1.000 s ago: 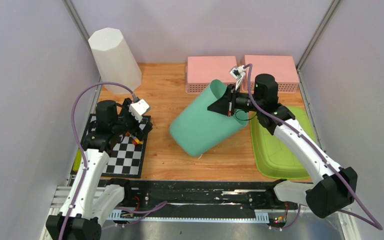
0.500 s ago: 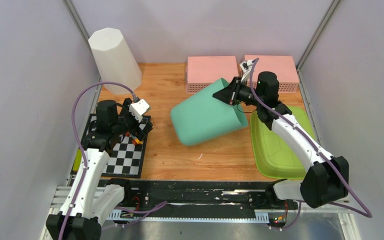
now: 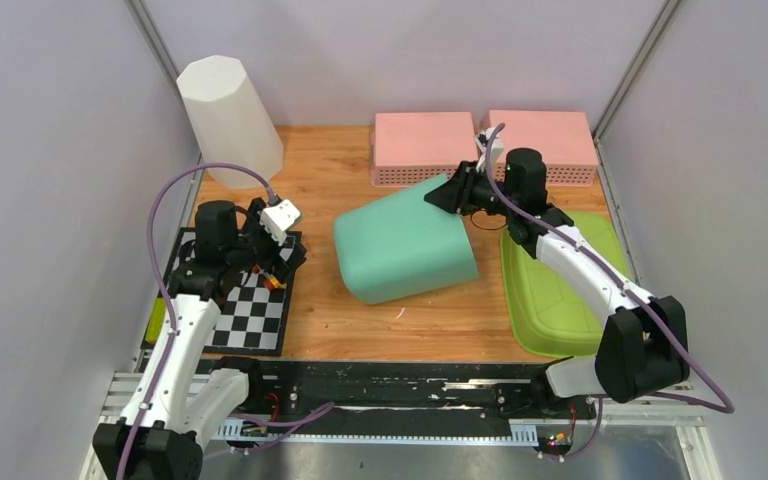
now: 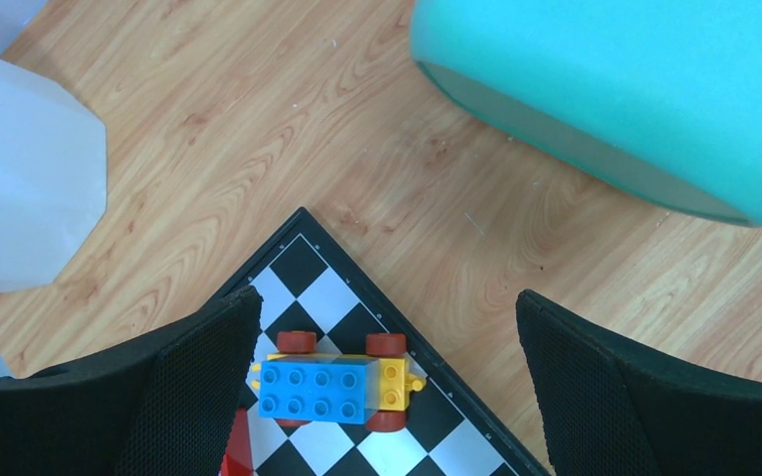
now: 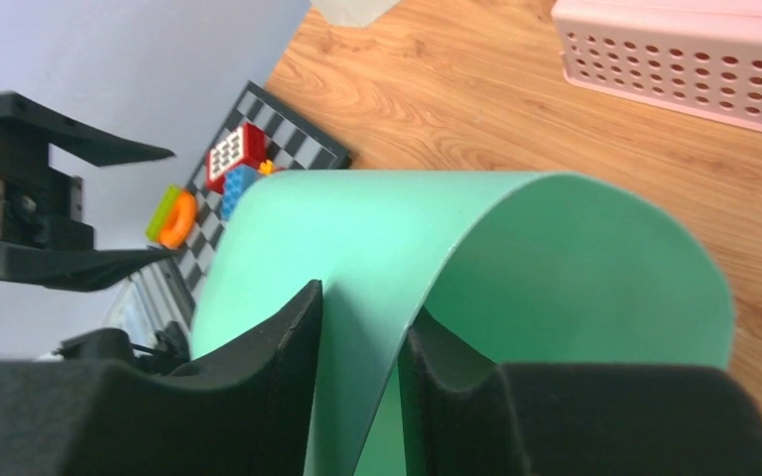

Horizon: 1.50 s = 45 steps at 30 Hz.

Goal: Turn the large container upside down

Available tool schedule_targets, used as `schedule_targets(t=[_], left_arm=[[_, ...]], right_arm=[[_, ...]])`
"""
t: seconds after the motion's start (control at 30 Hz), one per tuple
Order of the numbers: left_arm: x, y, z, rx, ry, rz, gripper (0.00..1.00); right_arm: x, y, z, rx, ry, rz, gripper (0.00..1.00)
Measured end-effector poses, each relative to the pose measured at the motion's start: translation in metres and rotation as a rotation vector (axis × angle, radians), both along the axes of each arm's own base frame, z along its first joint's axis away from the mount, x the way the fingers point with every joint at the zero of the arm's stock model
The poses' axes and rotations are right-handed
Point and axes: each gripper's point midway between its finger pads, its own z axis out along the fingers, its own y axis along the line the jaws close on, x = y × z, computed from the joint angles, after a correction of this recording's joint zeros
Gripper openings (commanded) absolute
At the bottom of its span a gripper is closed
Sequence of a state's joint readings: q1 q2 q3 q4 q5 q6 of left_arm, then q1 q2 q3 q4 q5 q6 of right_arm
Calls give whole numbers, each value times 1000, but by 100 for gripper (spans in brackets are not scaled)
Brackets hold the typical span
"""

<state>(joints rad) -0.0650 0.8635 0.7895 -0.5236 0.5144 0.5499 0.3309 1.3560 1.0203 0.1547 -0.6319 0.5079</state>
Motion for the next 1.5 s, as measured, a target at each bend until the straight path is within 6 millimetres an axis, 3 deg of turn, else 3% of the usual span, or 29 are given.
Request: schedule_targets(t=[0.57,0.87,1.17,1.3,1.5], left_arm=[[0,-2,1,-8,-3,-6,100],[-1,-9,-1,-41,23,-33,100],[-4,-35,9,-174,113,-132,100],[-6,-45,20,-224,130,-172,100],[-14,-53,17,-271,187,-210,100]], right_arm=[[-14,-23,-52,-266,-49,62,69],[-23,-36,-39,-348,-156,84,76],[-27,-44,-24,-382,-243,84,77],[-26,-47,-24,-391,-259,85,77],[-25,-53,-26,-406,-262,78,76]])
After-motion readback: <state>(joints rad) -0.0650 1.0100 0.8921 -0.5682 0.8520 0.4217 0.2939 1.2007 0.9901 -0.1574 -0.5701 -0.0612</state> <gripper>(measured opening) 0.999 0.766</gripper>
